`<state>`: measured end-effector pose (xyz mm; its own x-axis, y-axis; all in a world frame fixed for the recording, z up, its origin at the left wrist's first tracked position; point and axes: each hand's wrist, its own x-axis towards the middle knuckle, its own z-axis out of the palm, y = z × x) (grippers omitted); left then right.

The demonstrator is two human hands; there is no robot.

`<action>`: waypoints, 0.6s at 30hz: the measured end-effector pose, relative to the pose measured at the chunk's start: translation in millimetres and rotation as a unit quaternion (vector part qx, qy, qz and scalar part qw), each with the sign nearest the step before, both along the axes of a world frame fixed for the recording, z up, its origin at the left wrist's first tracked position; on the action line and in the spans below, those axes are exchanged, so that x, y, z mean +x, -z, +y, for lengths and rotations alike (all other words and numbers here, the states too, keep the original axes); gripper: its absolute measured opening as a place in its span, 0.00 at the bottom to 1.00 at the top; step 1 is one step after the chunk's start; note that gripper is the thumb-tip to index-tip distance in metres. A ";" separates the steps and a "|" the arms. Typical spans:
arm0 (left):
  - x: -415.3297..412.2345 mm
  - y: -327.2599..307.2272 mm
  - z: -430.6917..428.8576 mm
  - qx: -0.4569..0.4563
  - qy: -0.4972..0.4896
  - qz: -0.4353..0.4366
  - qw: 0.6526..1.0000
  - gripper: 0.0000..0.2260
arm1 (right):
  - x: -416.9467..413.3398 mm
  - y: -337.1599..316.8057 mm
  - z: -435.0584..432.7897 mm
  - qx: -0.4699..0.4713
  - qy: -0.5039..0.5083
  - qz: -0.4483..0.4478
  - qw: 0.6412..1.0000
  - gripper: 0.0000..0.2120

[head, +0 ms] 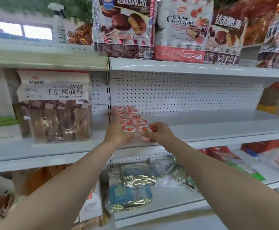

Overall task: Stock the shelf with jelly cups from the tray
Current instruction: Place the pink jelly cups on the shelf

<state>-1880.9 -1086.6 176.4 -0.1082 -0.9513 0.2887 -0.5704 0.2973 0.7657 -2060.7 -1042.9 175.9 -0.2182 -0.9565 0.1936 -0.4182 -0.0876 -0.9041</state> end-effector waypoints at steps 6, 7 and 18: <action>0.1 -0.2 -4.9 -0.004 -0.001 -0.015 1.000 0.21 | 2.6 -0.3 -8.4 0.016 0.010 0.011 1.000 0.21; 0.0 0.1 -6.4 -0.003 -0.004 -0.018 1.000 0.21 | 2.9 0.1 -9.3 0.019 0.011 0.014 1.000 0.22; -9.7 -10.9 14.9 0.009 -0.061 -0.042 0.997 0.39 | -10.0 -7.0 2.5 0.025 0.021 0.125 0.992 0.37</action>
